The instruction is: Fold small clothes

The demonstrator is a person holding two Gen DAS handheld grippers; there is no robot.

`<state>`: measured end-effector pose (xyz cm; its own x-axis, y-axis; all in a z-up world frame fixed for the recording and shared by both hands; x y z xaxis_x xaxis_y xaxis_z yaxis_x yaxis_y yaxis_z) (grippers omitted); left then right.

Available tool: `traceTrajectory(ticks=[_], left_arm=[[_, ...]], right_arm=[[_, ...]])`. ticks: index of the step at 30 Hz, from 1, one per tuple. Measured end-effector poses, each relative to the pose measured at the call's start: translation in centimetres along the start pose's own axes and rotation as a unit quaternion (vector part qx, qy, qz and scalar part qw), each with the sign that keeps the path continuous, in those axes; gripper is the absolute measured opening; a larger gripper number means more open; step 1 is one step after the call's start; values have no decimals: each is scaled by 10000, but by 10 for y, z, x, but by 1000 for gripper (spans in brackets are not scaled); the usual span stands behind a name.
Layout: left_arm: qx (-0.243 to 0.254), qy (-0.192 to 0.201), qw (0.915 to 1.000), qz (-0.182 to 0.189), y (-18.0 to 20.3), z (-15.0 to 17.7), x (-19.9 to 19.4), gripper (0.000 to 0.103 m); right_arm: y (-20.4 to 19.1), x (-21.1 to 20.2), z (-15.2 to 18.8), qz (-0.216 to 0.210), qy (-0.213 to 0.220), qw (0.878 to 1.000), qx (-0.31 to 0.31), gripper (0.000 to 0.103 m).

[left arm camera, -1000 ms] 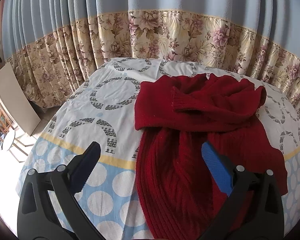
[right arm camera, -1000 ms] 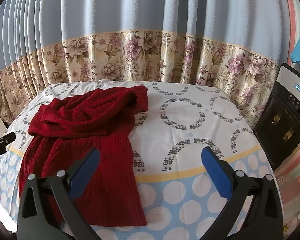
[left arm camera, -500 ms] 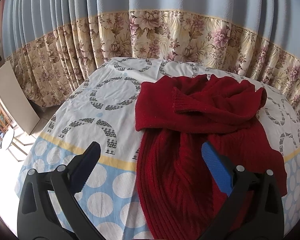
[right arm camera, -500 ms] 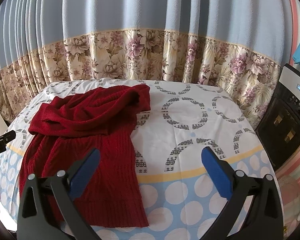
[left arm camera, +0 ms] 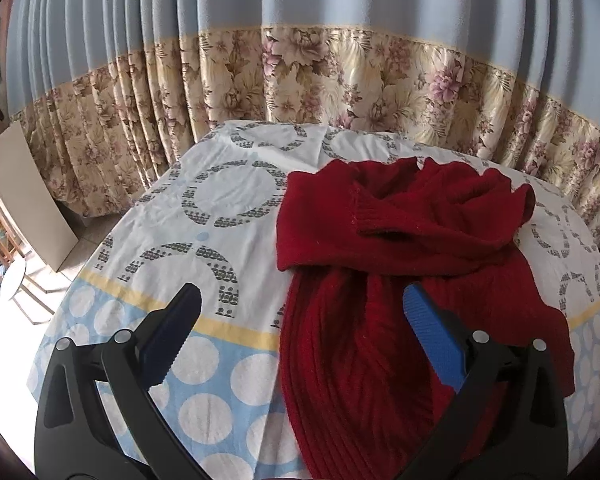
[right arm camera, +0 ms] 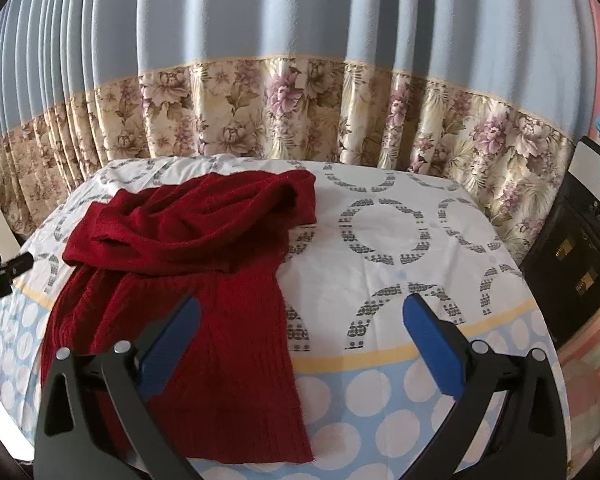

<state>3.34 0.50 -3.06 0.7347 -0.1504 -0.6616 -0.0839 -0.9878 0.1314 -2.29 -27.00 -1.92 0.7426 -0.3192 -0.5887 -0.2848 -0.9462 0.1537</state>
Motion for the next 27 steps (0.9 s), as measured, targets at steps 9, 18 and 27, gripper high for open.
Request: traceTrajectory(ticks=[9, 18, 27], left_arm=[[-136, -26, 9999, -42, 1, 16, 3, 100], [-67, -193, 9997, -165, -5, 8, 24, 100], [125, -59, 9991, -404, -15, -27, 42, 100]], right_arm=[[10, 12, 5, -25, -61, 10000, -44, 101], [12, 35, -11, 29, 108, 9999, -73, 101], [4, 71, -49, -135, 149, 9998, 33, 101]])
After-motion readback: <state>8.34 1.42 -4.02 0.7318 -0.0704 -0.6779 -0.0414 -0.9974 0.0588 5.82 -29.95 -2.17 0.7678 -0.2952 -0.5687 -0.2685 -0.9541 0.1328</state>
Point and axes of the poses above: each gripper's, at about its wrist camera, not at the fingertips, and x roughly the way its jaws point, y to its right, z to its underside, the point moved 3 cm from there along x, roughly the way its jaws point, and after that the axes turned 10 degrees about z, right-handed, at the moved point
